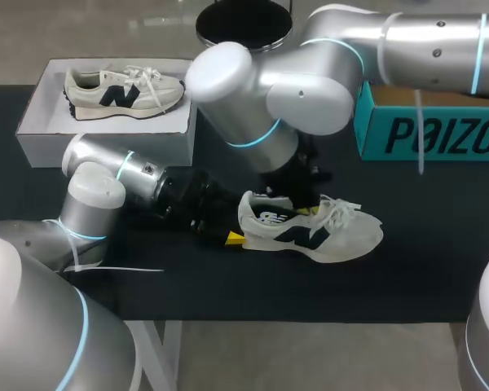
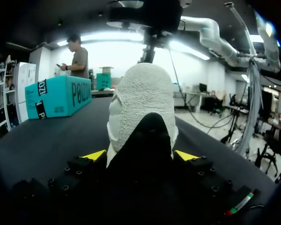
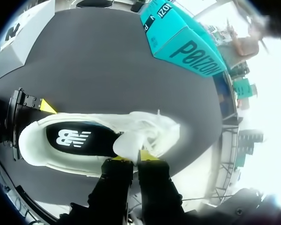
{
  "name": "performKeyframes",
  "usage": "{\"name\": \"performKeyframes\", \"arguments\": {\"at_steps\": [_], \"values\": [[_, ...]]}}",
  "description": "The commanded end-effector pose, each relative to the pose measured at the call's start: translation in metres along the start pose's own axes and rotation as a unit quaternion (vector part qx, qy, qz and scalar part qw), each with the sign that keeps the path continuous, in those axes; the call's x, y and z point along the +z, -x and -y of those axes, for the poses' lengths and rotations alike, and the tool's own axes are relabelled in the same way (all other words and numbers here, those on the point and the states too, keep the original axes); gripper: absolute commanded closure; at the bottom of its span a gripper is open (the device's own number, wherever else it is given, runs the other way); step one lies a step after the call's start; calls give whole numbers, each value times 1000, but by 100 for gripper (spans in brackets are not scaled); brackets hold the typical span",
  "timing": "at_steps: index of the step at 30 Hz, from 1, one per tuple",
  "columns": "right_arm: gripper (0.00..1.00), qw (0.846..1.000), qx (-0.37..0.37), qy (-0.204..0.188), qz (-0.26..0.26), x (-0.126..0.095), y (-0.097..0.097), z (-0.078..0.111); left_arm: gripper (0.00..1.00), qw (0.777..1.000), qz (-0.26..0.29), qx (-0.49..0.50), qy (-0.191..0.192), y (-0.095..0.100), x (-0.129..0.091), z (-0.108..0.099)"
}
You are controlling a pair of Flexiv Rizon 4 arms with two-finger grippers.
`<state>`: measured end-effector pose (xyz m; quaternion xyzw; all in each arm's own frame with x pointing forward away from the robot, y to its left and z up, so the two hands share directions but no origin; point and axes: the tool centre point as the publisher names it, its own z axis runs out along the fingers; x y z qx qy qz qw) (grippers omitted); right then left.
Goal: Take the shoe out of the shoebox, open the shoe tongue, remove and reinsert the insole, then place the shoe into the shoebox
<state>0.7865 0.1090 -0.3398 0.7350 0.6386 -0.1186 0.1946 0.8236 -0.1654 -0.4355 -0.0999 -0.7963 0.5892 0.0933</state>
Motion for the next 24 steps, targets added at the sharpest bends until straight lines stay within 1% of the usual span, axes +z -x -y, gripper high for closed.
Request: {"name": "performKeyframes", "arguments": {"at_steps": [1, 10, 13, 14, 15, 16, 17, 18, 20, 21, 24], "values": [[100, 1000, 1, 1, -1, -5, 12, 0, 100, 1000, 1, 0, 1, 0, 3, -2], [100, 1000, 29, -3, 6, -8, 31, 7, 100, 1000, 1, 0, 1, 0, 3, -2], [100, 999, 34, -1, 5, -10, 31, 8, 100, 1000, 1, 0, 1, 0, 3, -2], [85, 999, 34, 0, 6, -12, 29, 8, 100, 1000, 1, 0, 1, 0, 3, -2], [65, 999, 33, 1, 7, -13, 26, 8, 100, 1000, 1, 0, 1, 0, 3, -2], [55, 999, 31, 3, 7, -14, 24, 7, 100, 1000, 1, 0, 1, 0, 3, -2], [49, 1000, 28, 4, 8, -15, 22, 6, 100, 1000, 1, 0, 1, 0, 3, -2], [33, 1000, 26, 4, 8, -15, 20, 5, 100, 1000, 1, 0, 1, 0, 3, -2], [13, 1000, 24, 4, 7, -16, 17, 3, 100, 1000, 1, 0, 1, 0, 3, -2], [9, 1000, 21, 5, 7, -16, 15, 2, 100, 1000, 1, 0, 1, 0, 3, -2], [9, 1000, 16, 6, 7, -17, 12, -1, 100, 1000, 1, 0, 1, 0, 3, -2]]}}
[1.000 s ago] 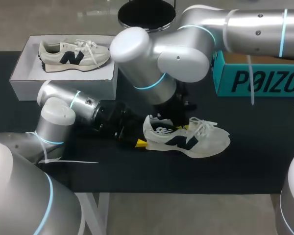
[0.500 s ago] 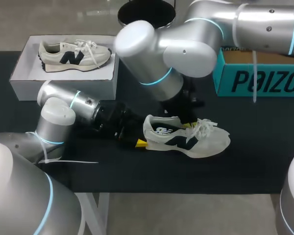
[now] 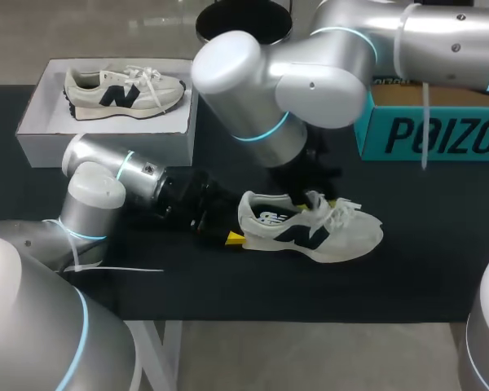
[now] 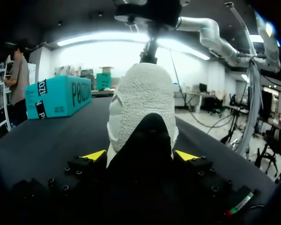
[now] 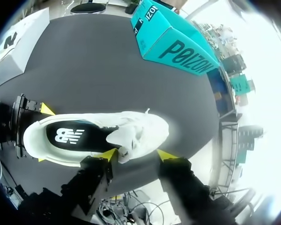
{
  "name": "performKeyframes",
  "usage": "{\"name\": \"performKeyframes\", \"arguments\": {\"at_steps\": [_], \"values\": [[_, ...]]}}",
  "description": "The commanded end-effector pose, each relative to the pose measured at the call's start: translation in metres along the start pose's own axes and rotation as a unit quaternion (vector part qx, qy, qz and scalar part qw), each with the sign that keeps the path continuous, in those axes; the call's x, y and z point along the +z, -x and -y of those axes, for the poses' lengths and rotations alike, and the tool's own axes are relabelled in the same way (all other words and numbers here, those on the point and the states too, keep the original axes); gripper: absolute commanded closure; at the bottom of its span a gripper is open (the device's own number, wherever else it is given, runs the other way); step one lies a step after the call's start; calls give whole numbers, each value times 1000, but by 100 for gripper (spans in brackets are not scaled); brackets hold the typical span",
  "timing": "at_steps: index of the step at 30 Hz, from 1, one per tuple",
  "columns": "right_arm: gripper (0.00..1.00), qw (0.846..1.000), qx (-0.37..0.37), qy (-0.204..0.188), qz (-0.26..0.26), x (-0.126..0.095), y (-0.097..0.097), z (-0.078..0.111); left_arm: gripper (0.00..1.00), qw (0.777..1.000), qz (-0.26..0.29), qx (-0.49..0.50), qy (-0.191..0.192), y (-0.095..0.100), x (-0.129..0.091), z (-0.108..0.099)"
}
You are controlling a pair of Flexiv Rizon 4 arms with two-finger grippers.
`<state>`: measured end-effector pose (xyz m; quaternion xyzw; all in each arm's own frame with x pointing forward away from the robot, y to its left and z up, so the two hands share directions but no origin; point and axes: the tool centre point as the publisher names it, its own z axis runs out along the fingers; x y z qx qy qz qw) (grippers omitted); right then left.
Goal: Take the shoe out of the shoebox, open the shoe tongue, remove and reinsert the insole, then place the shoe into the shoebox
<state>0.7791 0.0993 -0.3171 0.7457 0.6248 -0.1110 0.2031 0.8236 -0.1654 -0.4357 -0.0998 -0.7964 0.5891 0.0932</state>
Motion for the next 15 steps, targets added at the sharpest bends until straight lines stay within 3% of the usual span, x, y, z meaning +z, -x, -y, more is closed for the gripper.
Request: {"name": "performKeyframes", "arguments": {"at_steps": [1, 15], "values": [[8, 1000, -4, -2, 6, -1, -8, -5, 100, 1000, 1, 0, 1, 0, 3, -1], [11, 1000, -22, -3, 2, 2, -27, -22, 100, 1000, 1, 0, 1, 0, 3, -1]]}}
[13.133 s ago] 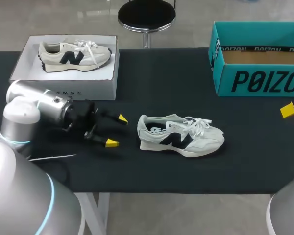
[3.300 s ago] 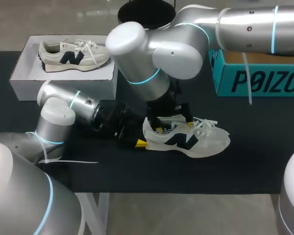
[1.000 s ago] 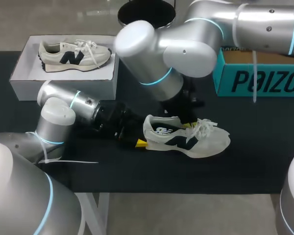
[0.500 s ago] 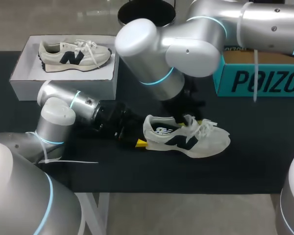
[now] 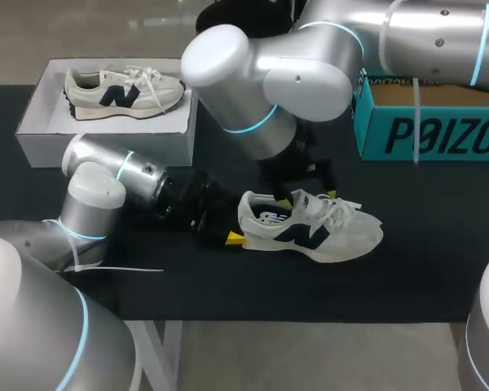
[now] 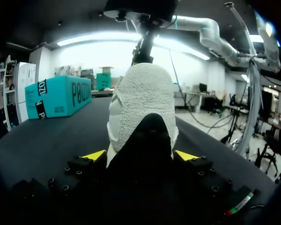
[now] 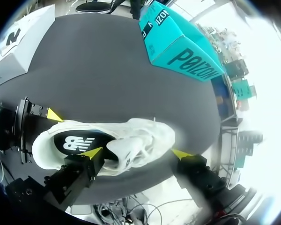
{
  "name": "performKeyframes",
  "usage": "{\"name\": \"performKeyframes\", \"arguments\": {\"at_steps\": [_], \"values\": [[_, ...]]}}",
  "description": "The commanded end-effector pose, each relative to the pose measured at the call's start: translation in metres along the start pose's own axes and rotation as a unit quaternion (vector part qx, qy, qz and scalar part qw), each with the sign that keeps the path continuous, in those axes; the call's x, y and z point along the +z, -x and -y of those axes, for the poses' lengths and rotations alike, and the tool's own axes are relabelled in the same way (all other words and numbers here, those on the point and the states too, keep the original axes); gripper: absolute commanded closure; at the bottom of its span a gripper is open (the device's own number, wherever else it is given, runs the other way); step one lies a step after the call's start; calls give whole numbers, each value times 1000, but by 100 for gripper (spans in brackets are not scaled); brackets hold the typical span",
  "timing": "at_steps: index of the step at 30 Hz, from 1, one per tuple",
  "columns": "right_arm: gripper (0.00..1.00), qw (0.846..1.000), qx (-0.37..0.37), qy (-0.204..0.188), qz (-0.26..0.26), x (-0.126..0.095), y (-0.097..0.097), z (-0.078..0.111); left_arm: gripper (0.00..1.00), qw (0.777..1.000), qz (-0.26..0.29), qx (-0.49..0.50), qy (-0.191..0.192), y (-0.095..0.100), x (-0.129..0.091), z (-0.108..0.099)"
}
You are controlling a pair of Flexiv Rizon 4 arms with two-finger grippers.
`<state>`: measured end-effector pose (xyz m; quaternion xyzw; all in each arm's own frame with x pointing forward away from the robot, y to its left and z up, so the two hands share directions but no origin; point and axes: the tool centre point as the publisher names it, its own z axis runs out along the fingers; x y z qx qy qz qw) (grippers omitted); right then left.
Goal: Take the shoe out of the shoebox, open the shoe tongue, remove and reinsert the insole, then place the shoe into the shoebox
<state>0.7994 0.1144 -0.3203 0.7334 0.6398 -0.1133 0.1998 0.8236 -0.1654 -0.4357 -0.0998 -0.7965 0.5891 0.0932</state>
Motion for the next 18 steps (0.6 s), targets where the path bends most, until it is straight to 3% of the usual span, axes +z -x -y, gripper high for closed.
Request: {"name": "performKeyframes", "arguments": {"at_steps": [1, 10, 11, 12, 13, 14, 18], "values": [[11, 1000, -3, -3, 3, 4, -9, -5, 100, 1000, 1, 0, 1, 0, 3, -1], [14, 1000, -5, -4, 2, 6, -12, -11, 100, 1000, 1, 0, 1, 0, 3, -1], [21, 1000, -6, -4, 2, 6, -12, -11, 100, 1000, 1, 0, 1, 0, 3, -1], [55, 1000, -7, -5, 2, 6, -12, -12, 100, 1000, 1, 0, 1, 0, 3, -1], [81, 1000, -8, -5, 2, 6, -12, -12, 100, 1000, 1, 0, 1, 0, 3, -1], [99, 1000, -8, -6, 3, 6, -12, -12, 100, 1000, 1, 0, 1, 0, 3, -1], [100, 1000, -8, -8, 3, 6, -9, -10, 100, 1000, 1, 0, 1, 0, 3, -1]]}}
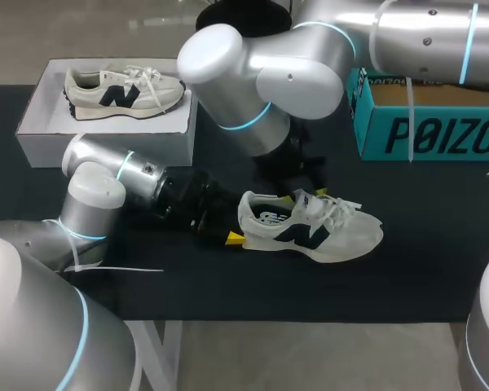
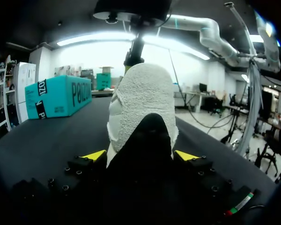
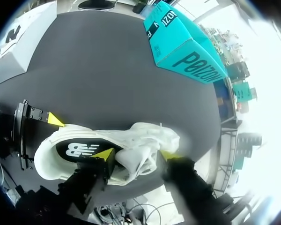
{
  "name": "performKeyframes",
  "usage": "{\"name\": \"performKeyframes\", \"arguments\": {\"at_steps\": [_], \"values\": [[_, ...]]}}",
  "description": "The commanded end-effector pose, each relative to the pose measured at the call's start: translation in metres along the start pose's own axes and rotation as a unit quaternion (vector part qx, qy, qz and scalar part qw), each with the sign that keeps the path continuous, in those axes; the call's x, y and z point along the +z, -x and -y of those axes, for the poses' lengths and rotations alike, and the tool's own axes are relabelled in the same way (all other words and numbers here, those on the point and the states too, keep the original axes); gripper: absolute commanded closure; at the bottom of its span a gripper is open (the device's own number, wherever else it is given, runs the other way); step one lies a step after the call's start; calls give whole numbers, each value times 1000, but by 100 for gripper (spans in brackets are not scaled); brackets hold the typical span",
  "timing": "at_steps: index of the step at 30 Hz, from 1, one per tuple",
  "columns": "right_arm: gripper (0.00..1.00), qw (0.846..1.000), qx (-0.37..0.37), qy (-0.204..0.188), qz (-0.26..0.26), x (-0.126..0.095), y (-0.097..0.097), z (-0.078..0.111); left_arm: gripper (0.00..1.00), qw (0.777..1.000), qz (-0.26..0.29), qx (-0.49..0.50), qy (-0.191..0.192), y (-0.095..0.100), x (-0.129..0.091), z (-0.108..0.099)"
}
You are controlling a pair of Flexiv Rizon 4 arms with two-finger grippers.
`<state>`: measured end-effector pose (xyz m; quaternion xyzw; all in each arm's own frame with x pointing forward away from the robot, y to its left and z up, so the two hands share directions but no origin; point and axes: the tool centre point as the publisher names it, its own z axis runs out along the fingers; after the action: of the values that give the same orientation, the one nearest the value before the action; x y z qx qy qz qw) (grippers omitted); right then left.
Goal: Take the shoe out of the shoebox, open the shoe tongue, remove and reinsert the insole, then place the shoe into the shoebox
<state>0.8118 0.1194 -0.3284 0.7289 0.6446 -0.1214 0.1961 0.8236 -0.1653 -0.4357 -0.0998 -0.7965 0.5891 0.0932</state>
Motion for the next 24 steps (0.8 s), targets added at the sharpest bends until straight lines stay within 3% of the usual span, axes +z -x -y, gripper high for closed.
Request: {"name": "performKeyframes", "arguments": {"at_steps": [1, 14, 24], "values": [[100, 1000, 1, -2, 0, 0, 2, 1, 100, 1000, 1, 0, 1, 0, 3, -1], [100, 1000, 3, -1, 0, -1, 20, -3, 100, 1000, 1, 0, 1, 0, 3, -1], [100, 1000, 3, 10, -19, 3, 48, -12, 100, 1000, 1, 0, 1, 0, 3, -1]]}}
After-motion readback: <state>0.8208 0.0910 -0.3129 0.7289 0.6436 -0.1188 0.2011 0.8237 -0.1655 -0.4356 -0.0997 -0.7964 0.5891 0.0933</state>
